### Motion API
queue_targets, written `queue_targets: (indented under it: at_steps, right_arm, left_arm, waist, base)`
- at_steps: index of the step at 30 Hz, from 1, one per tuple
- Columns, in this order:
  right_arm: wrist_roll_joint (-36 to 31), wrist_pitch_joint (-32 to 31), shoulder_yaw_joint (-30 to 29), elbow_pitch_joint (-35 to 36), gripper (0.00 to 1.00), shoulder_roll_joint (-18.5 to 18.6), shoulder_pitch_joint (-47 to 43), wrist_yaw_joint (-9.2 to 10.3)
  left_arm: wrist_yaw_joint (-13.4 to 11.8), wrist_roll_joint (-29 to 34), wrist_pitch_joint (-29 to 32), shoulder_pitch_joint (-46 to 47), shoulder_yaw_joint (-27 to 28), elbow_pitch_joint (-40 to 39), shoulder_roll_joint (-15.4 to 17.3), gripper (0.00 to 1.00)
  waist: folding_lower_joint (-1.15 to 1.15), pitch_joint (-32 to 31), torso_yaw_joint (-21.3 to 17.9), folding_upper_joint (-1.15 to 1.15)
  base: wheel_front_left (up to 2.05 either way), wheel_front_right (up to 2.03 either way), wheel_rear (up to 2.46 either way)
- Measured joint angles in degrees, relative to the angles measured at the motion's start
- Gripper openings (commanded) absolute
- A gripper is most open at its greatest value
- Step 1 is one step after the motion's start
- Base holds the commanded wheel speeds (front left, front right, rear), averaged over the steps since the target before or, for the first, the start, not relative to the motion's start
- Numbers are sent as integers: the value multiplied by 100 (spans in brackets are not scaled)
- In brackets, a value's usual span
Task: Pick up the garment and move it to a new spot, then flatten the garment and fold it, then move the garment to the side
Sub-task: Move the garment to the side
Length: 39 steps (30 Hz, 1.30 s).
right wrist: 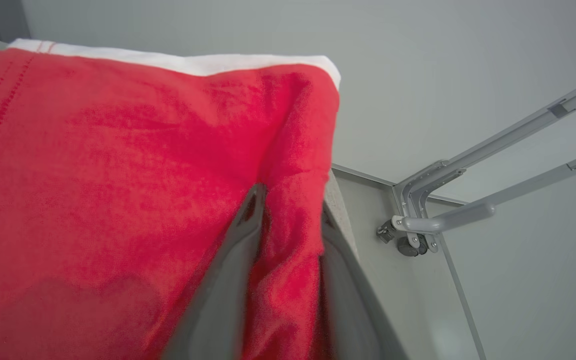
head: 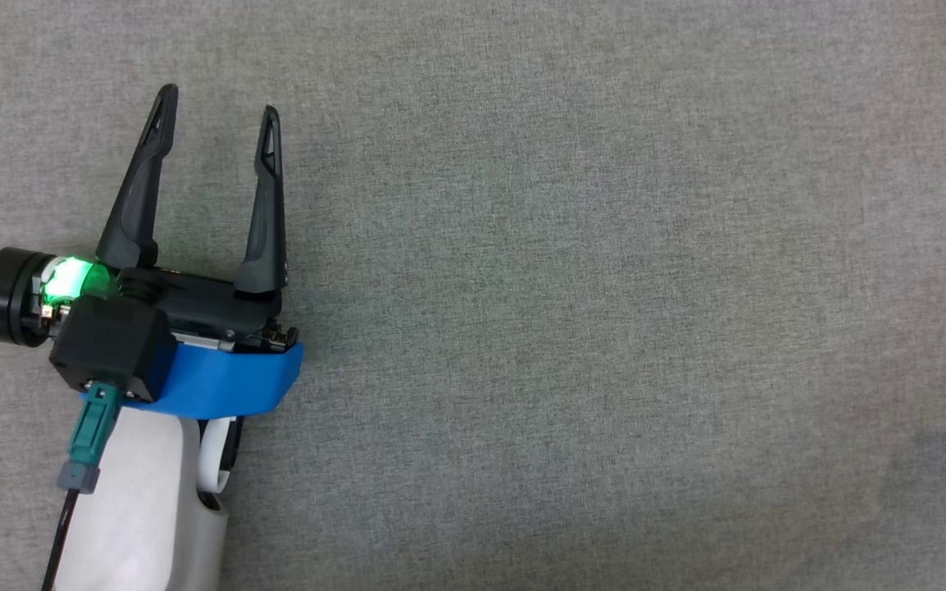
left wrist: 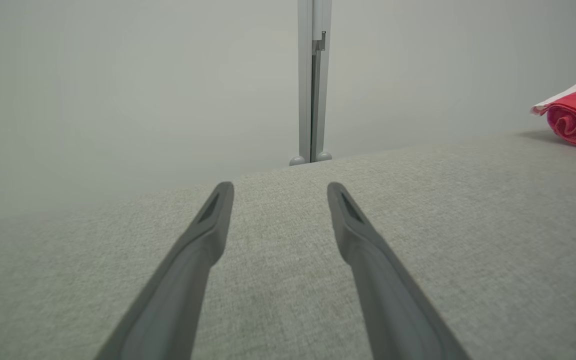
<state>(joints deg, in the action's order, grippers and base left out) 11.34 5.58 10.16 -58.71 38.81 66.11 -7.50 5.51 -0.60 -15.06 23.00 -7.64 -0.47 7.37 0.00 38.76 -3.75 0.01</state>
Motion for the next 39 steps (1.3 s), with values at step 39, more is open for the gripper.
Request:
queue_targets:
  at_steps: [39]
  right_arm:
    - [717,955,-15,2729,100,-2261,-3673,1]
  left_arm:
    - [-293,-438,-1,-2089,553,793,-208,100]
  waist:
    - [-2,-3141,91,-3]
  base:
    - [0,0,0]
